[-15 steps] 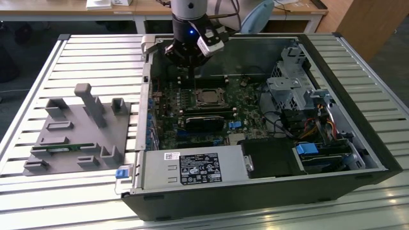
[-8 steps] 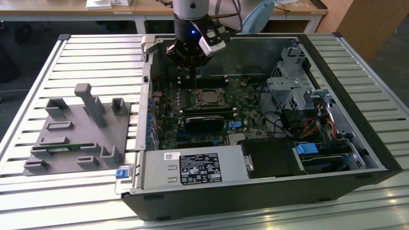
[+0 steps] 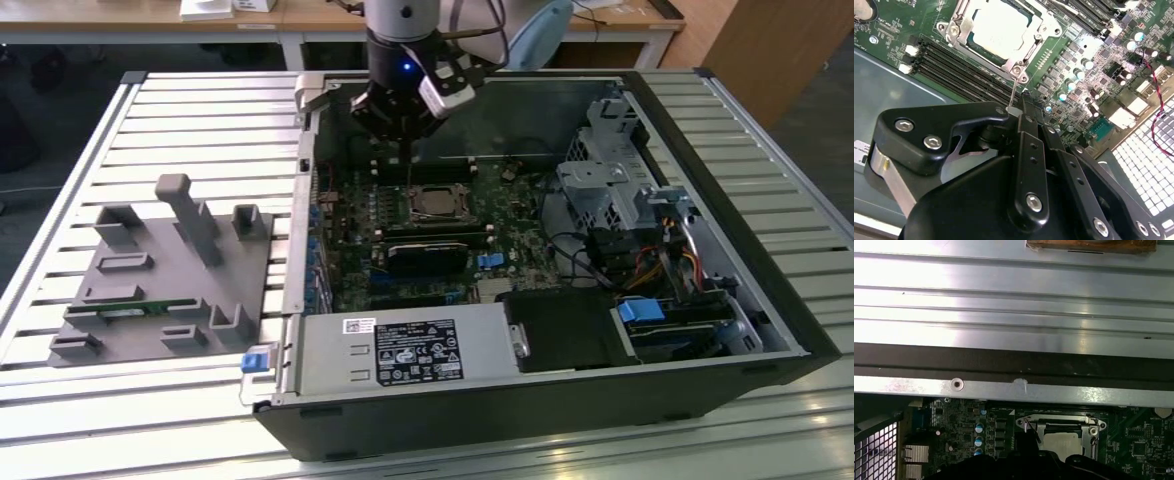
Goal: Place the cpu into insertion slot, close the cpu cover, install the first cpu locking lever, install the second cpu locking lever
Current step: 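Install the first cpu locking lever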
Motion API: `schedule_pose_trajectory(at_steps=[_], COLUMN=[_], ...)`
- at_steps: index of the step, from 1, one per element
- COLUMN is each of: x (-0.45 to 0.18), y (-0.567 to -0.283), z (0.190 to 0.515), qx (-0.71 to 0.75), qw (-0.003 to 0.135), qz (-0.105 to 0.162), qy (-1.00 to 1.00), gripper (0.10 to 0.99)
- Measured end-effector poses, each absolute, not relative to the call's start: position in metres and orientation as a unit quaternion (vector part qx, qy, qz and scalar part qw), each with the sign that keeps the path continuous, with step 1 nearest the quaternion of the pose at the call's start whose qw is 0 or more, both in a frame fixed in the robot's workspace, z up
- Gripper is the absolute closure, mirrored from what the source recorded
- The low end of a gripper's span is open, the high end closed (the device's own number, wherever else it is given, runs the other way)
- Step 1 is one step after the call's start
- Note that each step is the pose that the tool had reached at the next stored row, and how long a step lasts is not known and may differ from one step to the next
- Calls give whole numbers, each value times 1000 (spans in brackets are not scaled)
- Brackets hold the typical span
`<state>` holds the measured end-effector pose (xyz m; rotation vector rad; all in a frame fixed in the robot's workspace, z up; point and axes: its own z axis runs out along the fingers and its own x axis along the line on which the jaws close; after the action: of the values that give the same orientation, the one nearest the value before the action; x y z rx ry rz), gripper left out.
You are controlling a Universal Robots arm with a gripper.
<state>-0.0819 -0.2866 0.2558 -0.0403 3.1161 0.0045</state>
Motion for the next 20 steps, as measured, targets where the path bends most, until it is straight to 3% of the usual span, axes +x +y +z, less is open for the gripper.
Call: schedule_pose_trajectory(at_steps=[20], x=[-74], y=[-287], z=[255], qx=[-13], qw=[13], qz=[1], qy=[1000], gripper=[980])
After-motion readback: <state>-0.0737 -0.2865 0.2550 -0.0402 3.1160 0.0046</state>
